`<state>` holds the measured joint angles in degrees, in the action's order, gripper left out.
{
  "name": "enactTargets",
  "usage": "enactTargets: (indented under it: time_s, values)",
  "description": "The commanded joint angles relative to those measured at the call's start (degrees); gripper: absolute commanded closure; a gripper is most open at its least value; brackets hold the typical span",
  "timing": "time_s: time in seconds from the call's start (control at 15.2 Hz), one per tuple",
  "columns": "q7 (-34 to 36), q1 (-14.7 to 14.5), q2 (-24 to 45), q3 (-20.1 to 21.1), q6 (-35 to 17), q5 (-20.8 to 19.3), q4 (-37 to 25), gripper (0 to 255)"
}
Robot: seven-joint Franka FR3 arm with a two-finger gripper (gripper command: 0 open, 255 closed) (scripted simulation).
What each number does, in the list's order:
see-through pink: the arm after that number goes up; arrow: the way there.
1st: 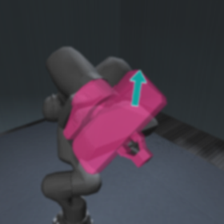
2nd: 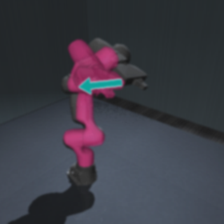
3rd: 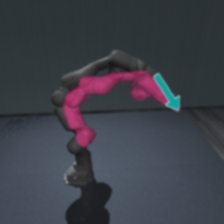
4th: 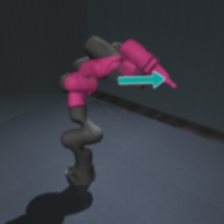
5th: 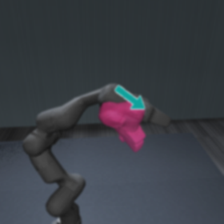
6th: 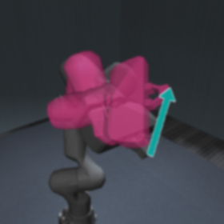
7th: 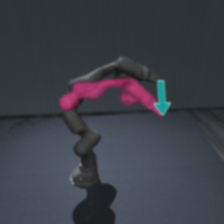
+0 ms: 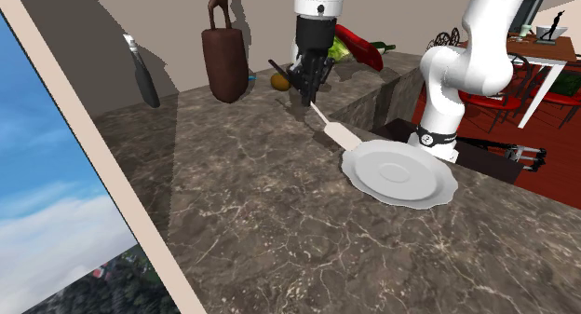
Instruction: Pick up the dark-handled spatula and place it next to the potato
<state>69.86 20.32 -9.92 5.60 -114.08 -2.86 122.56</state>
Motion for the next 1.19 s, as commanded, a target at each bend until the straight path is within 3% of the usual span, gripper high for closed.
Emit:
enactTargets:
  time_s: [0.0, 0.59, 1.12]
  values:
    - [-2.6, 1.0, -2.9, -1.5, 0.0, 0.1, 2.7, 255]
    - [-13.5, 5.6, -14.0, -9.0, -0.1, -2.0, 13.4, 255]
    - [-23.8, 10.6, -20.7, -16.8, 0.6, -6.1, 18.4, 255]
